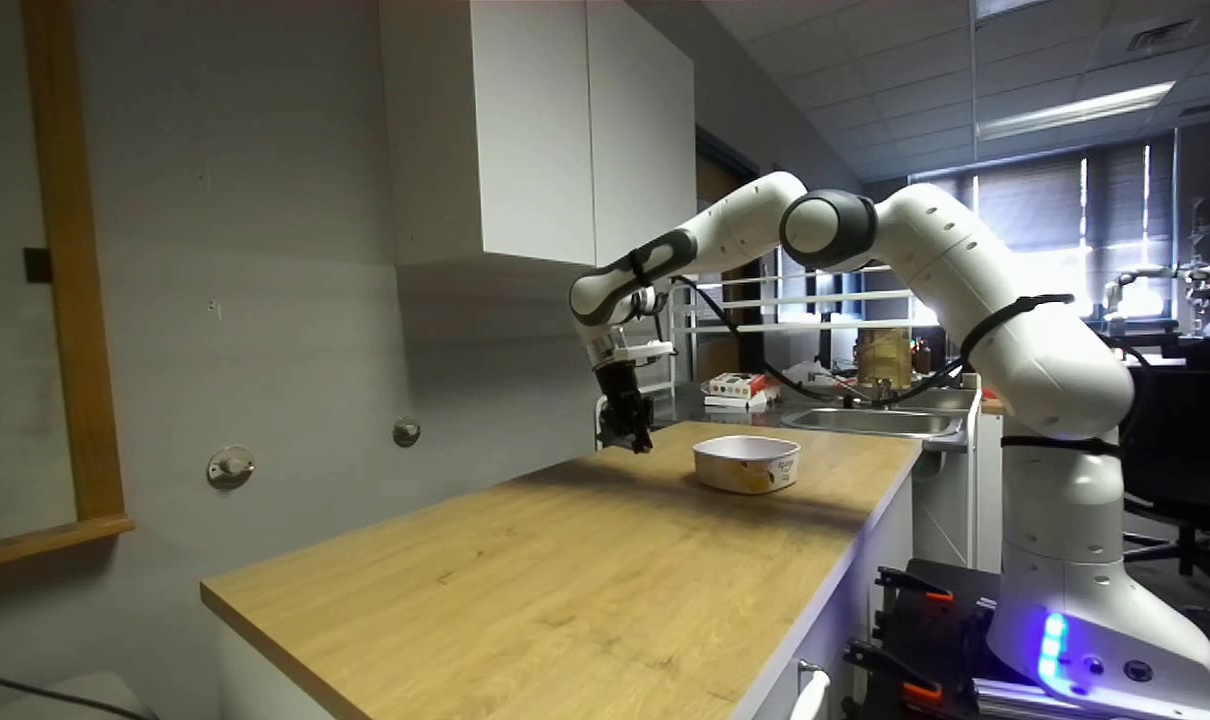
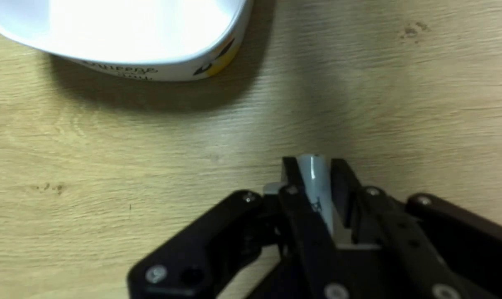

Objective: Put the marker in the bowl

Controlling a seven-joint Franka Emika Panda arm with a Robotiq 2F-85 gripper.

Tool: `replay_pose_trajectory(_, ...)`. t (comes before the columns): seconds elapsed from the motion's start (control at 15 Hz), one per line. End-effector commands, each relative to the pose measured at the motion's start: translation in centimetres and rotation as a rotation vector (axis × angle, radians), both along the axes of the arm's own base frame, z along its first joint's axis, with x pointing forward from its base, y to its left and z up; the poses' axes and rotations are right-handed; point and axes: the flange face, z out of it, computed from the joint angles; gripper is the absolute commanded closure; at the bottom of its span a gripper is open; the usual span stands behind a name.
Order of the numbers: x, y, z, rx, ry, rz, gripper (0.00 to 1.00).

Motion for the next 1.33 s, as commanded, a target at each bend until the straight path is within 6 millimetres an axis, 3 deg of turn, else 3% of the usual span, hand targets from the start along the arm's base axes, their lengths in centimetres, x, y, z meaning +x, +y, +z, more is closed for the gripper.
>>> replay_pose_trajectory(0.0, -3.4, 0.4, 4.4, -0.003, -0.050, 0.004, 0.92)
replay_pose_trajectory(0.2, -7.1, -1.0, 6.9, -0.004, -0.065, -0.029, 0.92)
replay_pose_trajectory(0.4, -11.1, -3.5, 7.6, -0.010, -0.060, -0.080, 0.92)
replay_pose_trajectory(0.73, -17.5, -6.4, 6.0, 0.005, -0.031, -0.151, 0.92)
replay_pose_trajectory(1.27, -22.7, -6.5, 3.5, 0.019, 0.004, -0.175, 0.92)
